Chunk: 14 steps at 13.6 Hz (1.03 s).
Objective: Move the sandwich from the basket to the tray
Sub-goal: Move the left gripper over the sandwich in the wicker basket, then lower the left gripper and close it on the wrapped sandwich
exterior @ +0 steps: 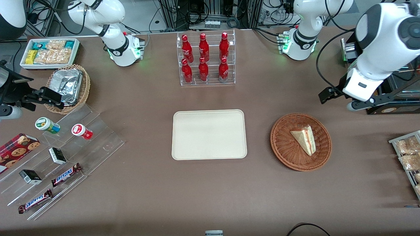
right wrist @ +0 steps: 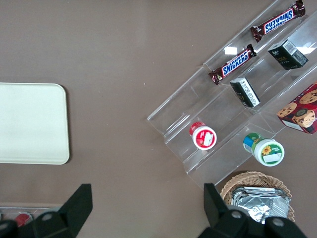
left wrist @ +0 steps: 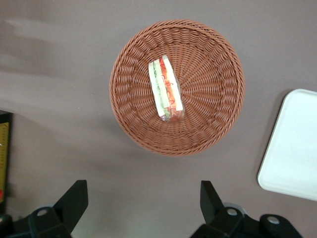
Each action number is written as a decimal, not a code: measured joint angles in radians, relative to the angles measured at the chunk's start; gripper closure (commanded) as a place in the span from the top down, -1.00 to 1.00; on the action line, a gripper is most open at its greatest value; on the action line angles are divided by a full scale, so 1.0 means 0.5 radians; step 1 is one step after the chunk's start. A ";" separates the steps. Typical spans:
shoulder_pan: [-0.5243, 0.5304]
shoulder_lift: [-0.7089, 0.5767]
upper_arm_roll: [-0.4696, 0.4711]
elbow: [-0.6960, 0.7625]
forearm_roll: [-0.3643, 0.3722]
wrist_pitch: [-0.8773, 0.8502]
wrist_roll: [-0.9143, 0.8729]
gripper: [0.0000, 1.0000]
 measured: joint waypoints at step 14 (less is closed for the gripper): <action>0.018 0.216 -0.034 -0.600 0.034 1.071 -0.347 1.00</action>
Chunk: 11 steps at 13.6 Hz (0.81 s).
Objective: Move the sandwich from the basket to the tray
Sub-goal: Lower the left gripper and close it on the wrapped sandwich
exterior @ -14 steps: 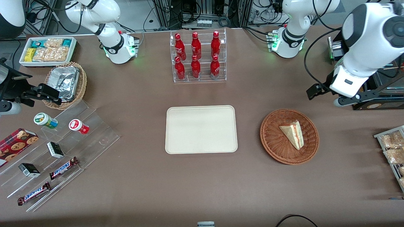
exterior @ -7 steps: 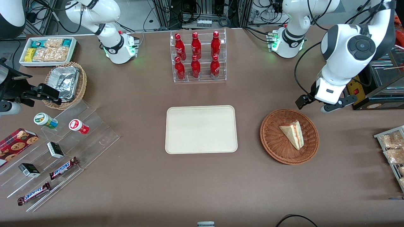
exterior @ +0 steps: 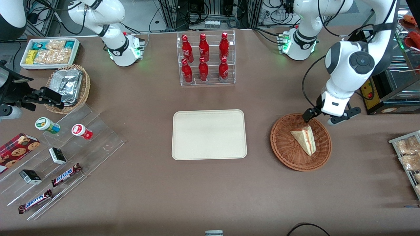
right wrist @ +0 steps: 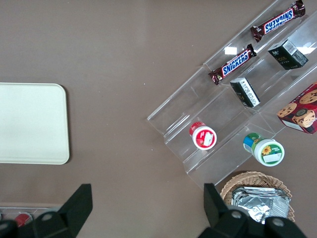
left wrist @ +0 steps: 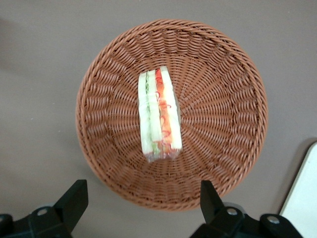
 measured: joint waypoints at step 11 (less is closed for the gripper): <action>0.035 0.372 0.004 -0.012 0.000 0.468 -0.063 0.93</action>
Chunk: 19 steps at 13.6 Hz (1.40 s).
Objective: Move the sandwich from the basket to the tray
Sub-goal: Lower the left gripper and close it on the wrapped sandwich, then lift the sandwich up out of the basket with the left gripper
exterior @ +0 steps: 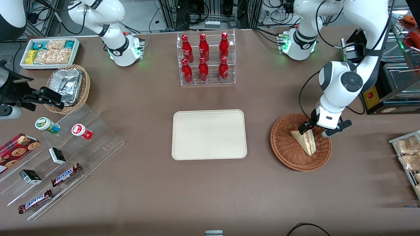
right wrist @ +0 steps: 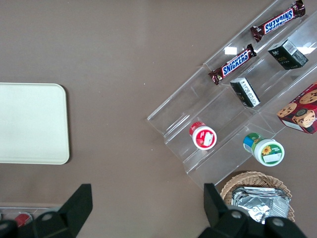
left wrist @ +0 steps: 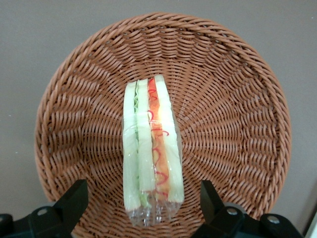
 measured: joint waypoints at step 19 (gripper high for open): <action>0.000 -0.106 -0.008 0.051 0.001 -0.246 -0.096 -1.00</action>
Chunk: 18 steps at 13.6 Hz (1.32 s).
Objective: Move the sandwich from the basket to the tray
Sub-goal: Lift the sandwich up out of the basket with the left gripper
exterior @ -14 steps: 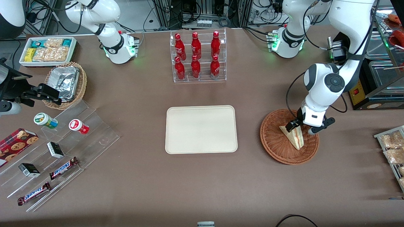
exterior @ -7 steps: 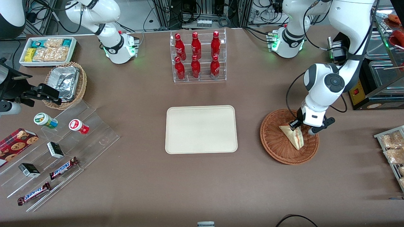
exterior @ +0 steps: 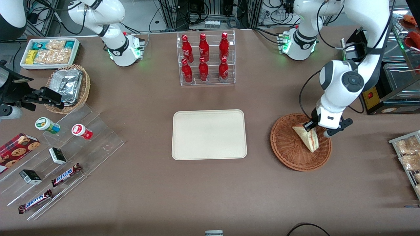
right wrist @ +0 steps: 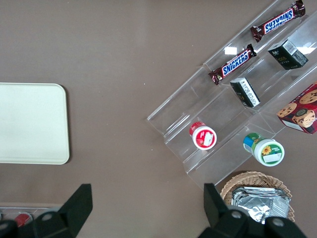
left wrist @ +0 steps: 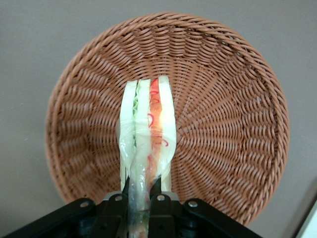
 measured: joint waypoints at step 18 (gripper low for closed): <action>-0.004 -0.116 -0.499 0.823 0.017 -1.384 0.268 -1.00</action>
